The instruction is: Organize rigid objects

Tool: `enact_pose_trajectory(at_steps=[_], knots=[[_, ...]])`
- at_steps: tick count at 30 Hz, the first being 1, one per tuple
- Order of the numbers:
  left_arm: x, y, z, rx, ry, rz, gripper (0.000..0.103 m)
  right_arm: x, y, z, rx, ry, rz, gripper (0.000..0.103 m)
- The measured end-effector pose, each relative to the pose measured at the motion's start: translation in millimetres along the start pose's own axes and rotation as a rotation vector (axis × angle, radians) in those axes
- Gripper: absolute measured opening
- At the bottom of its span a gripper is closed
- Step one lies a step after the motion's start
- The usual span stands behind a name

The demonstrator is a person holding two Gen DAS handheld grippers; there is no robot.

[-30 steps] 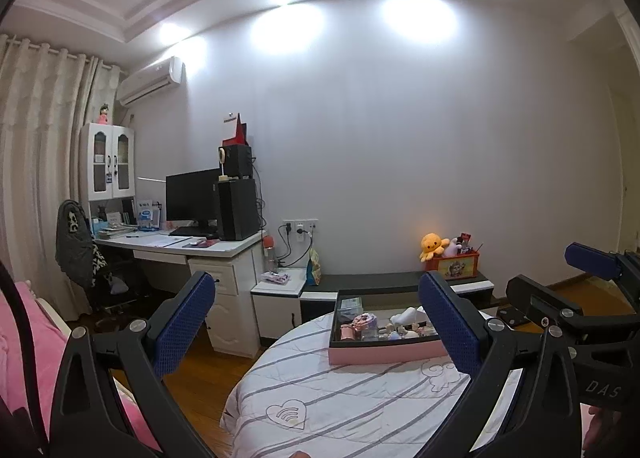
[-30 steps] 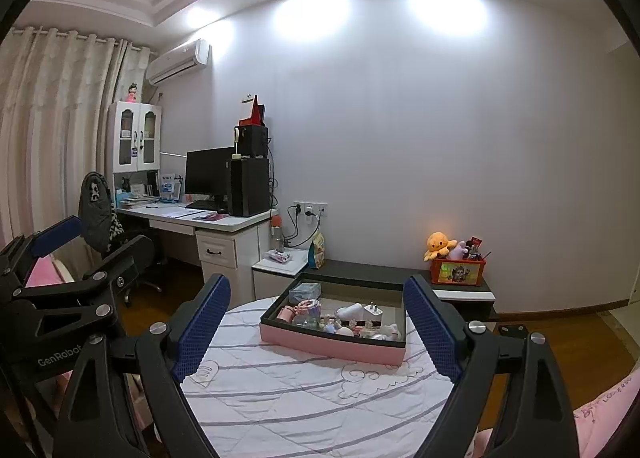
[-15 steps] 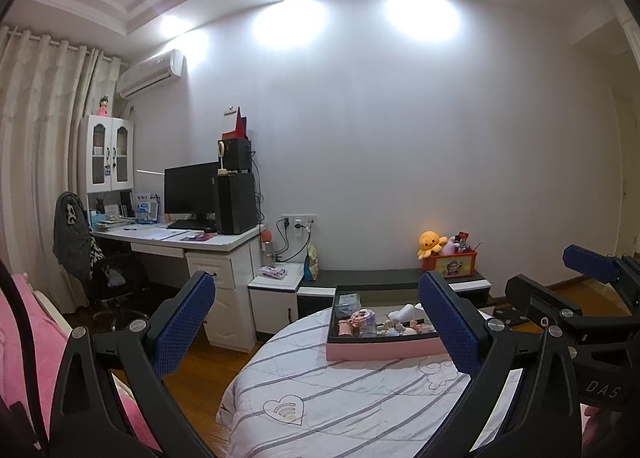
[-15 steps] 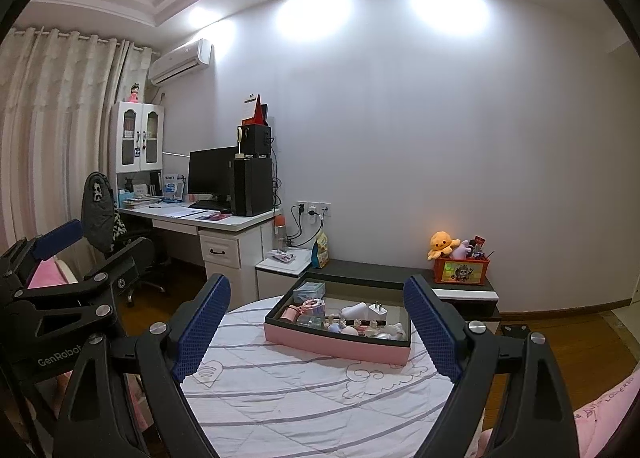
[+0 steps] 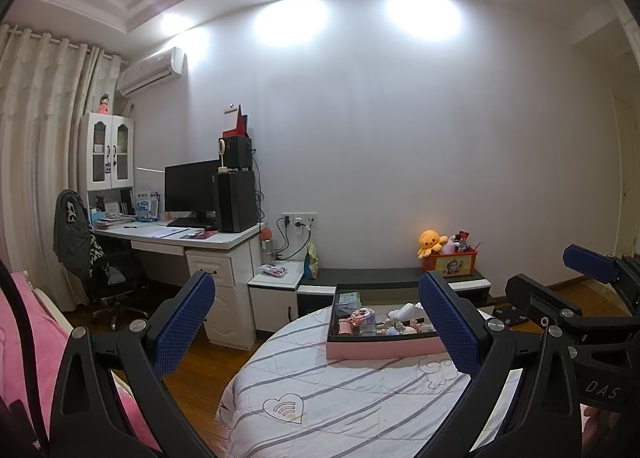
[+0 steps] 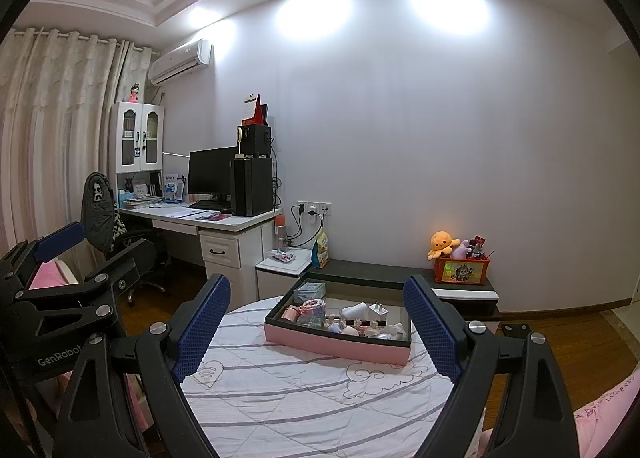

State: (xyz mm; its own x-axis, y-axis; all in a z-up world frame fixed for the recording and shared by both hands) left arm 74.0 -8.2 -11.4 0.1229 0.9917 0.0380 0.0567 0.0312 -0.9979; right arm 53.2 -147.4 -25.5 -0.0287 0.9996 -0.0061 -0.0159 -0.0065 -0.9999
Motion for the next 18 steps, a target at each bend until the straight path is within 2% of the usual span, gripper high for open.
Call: enact_pose_trajectory(at_steps=[9,18], knots=[[-0.8,1.6,1.5,-0.035,-0.008,0.012,0.103,-0.3,-0.4,0.0,-0.003,-0.002,-0.006,0.090],[-1.2,-1.1,1.2,-0.038,-0.017,0.009,0.103,-0.1,-1.6,0.2,-0.006,-0.002,-0.007,0.090]])
Point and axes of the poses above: each gripper's, at about its wrist camera, not at the fingertips, and z roughly against the way its jaws point, x to its left, y to its underside, the point moved 3 cm from there along -z, roughly the way its jaws point, and after that the axes turned 9 degrees about -x, right-handed, at the moved point
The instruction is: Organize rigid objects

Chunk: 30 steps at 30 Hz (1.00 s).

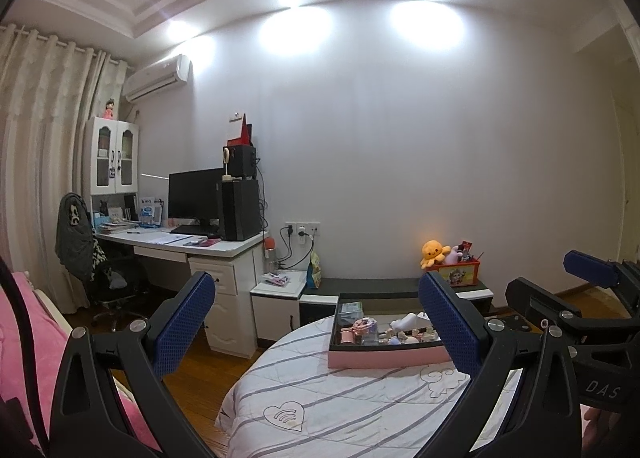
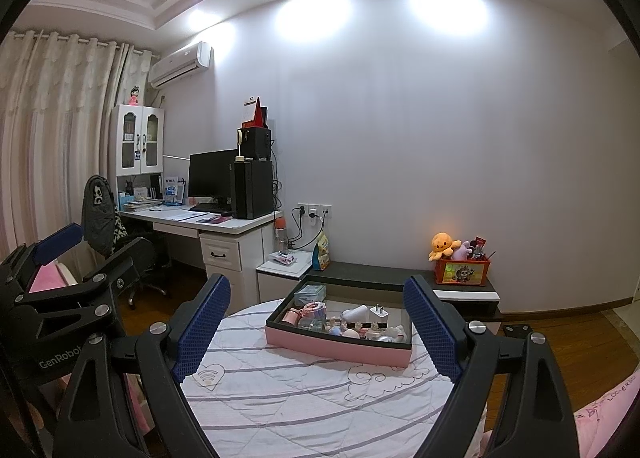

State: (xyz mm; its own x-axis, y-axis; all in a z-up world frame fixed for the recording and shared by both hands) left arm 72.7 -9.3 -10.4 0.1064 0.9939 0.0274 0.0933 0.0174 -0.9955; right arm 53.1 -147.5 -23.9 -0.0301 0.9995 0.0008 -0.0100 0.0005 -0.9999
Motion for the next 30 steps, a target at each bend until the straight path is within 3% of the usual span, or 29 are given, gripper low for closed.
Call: enact_pose_trajectory(at_steps=[30], knots=[[1.5,-3.3,1.9,-0.001,-0.005,-0.005,0.103,1.7,-1.3,-0.3,0.000,0.001,0.002,0.090]])
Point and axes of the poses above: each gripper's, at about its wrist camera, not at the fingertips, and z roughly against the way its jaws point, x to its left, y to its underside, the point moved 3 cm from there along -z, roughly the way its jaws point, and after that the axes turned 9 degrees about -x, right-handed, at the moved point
